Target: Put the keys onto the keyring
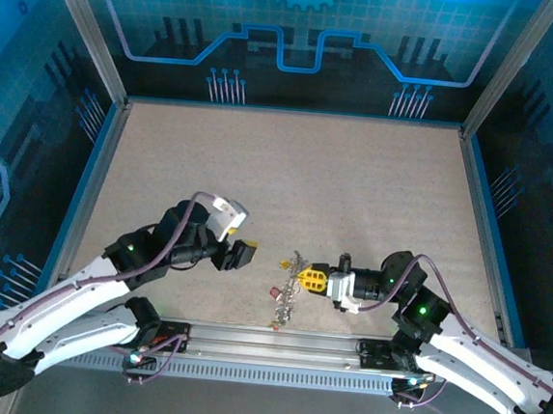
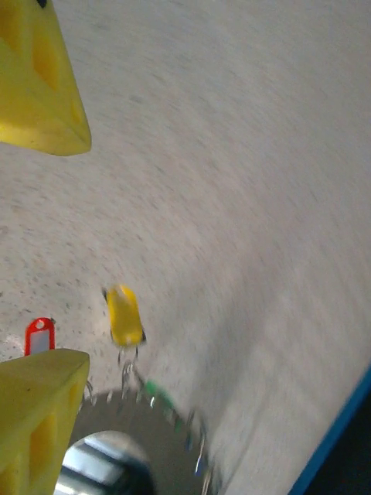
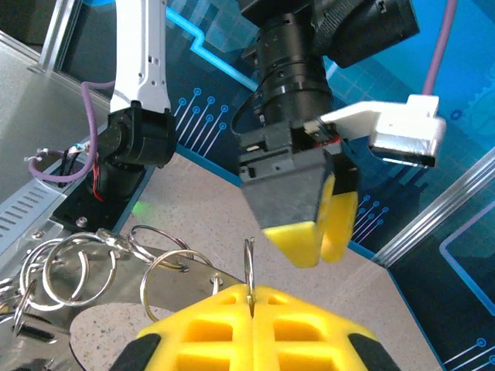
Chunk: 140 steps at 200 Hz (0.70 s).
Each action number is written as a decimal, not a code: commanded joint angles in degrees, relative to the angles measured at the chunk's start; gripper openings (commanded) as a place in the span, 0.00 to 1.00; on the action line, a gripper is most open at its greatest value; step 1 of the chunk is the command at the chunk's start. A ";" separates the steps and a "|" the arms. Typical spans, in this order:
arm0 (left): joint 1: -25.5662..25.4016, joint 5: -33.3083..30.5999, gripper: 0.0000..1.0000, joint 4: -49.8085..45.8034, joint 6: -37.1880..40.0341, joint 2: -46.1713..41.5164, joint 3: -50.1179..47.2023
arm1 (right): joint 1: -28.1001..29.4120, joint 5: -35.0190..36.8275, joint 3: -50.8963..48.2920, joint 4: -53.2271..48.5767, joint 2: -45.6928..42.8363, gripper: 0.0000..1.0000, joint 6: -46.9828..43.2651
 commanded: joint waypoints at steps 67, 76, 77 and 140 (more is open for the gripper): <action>19.71 6.41 0.60 -19.09 -38.39 7.90 -0.08 | -1.02 1.18 3.64 -0.27 5.25 0.00 -3.14; 20.55 6.68 0.59 -19.88 -40.50 9.79 0.01 | -1.10 2.29 3.70 -0.67 5.22 0.00 -3.04; 20.65 6.76 0.59 -19.95 -40.82 9.94 0.03 | -1.08 2.49 3.70 -0.65 5.22 0.00 -3.04; 23.30 1.69 0.40 -18.90 -45.37 24.21 4.74 | -1.05 8.67 3.99 -3.20 2.78 0.00 -3.05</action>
